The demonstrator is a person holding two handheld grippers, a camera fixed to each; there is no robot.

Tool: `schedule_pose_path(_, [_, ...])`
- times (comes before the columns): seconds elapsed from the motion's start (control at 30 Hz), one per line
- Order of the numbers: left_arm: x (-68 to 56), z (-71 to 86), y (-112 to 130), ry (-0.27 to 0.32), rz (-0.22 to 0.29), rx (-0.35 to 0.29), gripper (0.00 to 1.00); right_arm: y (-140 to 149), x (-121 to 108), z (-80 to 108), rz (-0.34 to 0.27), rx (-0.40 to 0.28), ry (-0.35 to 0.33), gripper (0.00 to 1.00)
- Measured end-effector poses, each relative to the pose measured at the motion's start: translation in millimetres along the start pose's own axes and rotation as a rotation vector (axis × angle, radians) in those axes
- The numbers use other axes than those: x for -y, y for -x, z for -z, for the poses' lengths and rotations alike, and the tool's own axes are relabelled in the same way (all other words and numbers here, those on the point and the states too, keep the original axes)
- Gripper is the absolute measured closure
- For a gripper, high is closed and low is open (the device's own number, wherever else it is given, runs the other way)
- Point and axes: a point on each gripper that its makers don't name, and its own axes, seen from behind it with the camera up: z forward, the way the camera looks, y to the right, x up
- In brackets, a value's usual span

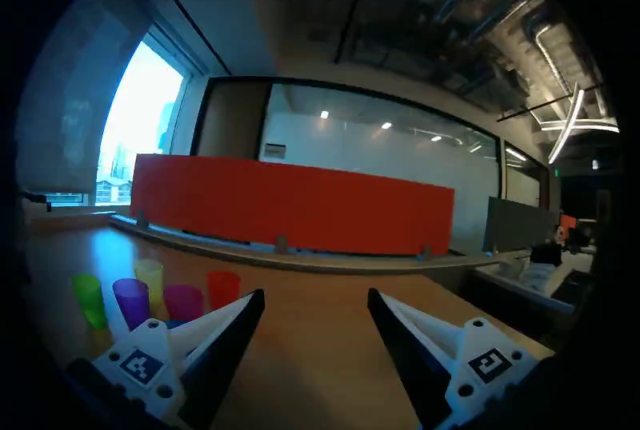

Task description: Pour water

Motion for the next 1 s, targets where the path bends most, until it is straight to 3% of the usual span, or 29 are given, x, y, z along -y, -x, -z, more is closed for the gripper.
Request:
schedule_pose_path(0.37, [9.6,-6.3,-3.3,-0.091,-0.035,-0.030,0.11,-4.5,1.3,2.7,0.000,0.029,0.007,0.00])
schedule_pose_path(0.7, [18.6,-9.5,13.2,-0.114,0.041,-0.032,0.10,-7.8,16.1,3.3,0.023,0.050,0.004,0.00])
schedule_pose_path(1.0, [10.8,-16.0,23.1,-0.114,0.050,-0.033,0.11,-10.4,28.7,2.4,0.020,0.052,-0.011,0.00])
